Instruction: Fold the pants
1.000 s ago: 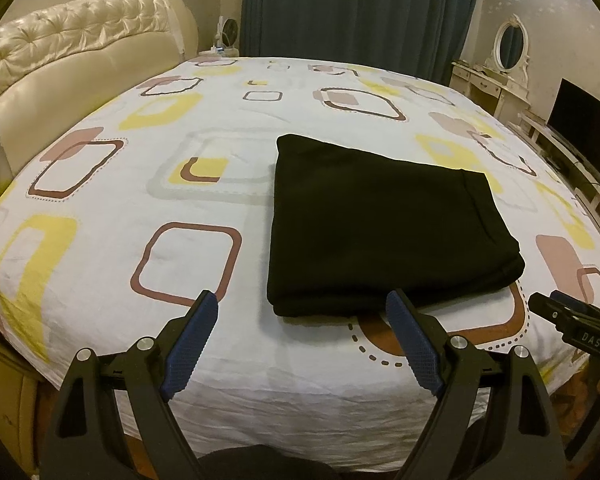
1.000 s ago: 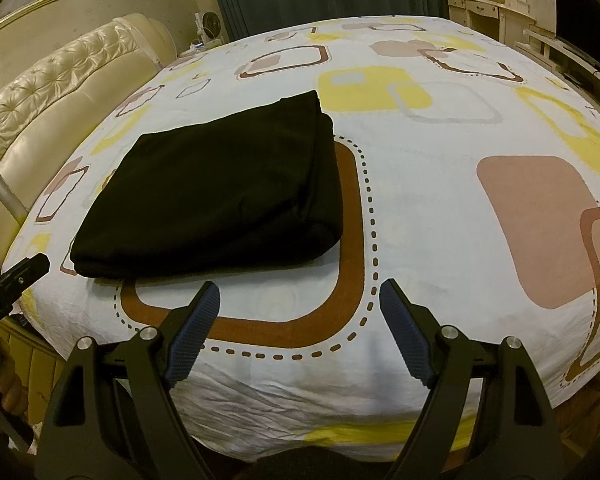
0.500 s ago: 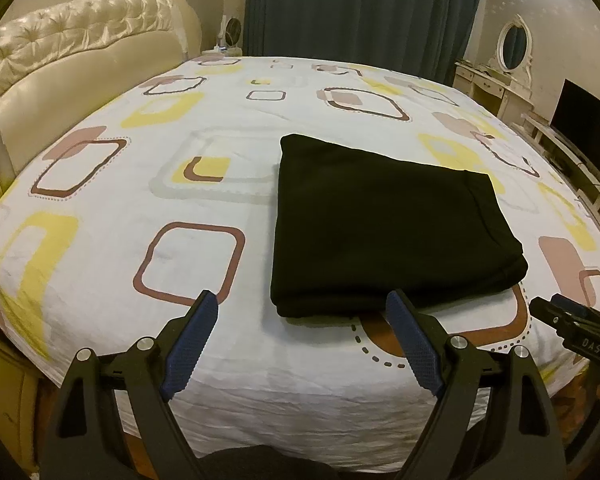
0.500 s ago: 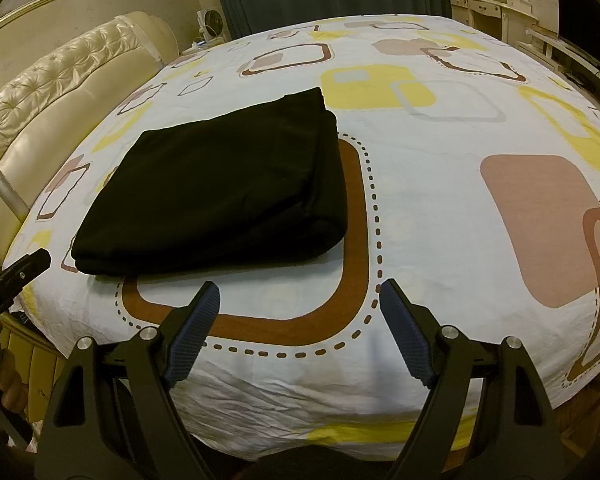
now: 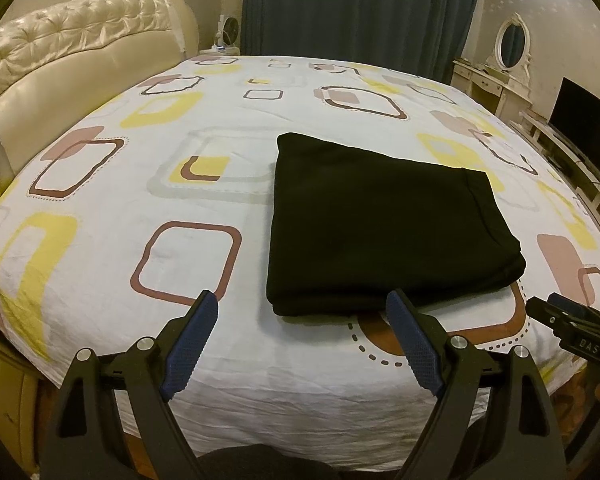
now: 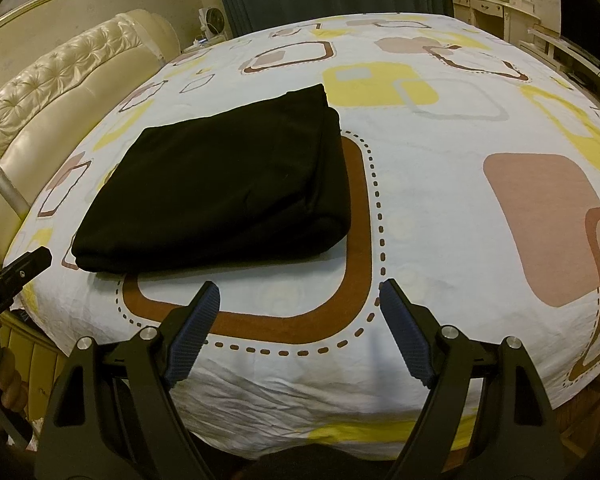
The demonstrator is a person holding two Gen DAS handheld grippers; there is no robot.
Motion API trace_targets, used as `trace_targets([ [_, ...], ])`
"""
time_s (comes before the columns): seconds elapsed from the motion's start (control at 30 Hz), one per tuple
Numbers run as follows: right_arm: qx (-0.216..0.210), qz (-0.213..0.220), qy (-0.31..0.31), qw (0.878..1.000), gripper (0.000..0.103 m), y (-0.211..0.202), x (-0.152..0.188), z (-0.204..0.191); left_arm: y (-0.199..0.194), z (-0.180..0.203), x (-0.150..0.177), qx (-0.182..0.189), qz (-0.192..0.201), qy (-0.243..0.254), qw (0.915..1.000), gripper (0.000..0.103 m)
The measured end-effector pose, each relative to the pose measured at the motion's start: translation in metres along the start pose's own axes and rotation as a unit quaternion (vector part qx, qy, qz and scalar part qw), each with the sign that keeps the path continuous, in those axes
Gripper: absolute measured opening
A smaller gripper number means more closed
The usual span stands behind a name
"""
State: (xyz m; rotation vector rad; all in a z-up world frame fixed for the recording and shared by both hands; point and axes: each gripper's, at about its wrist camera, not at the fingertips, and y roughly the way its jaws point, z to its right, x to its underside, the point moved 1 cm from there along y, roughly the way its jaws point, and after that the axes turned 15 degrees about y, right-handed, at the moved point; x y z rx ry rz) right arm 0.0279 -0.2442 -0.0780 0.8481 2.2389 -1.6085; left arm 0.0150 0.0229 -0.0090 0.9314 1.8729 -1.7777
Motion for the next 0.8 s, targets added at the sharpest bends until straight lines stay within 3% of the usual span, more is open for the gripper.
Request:
trace_targets([
  [0.23, -0.002, -0.006, -0.003, 1.0, 0.082, 0.003, 0.001, 0.0, 0.0, 0.0, -0.001, 0.016, -0.003, -0.005, 0.9998, 0.089],
  [0.33, -0.004, -0.008, -0.004, 1.0, 0.082, 0.004, 0.001, 0.0, 0.002, 0.0, 0.001, 0.012, -0.024, -0.004, 0.9996, 0.091],
  [0.5, -0.024, -0.014, 0.006, 1.0, 0.082, 0.003, -0.001, 0.001, 0.0, 0.003, -0.008, 0.014, 0.005, 0.058, 0.9982, 0.091],
  [0.63, -0.047, -0.009, 0.012, 0.999, 0.083, -0.004, -0.017, -0.002, 0.004, -0.022, -0.031, 0.006, 0.026, 0.05, 0.9984, 0.091],
  [0.8, -0.05, 0.041, 0.019, 0.998, 0.092, 0.004, -0.091, 0.002, 0.063, -0.092, -0.082, -0.08, 0.046, 0.015, 0.9956, 0.091],
])
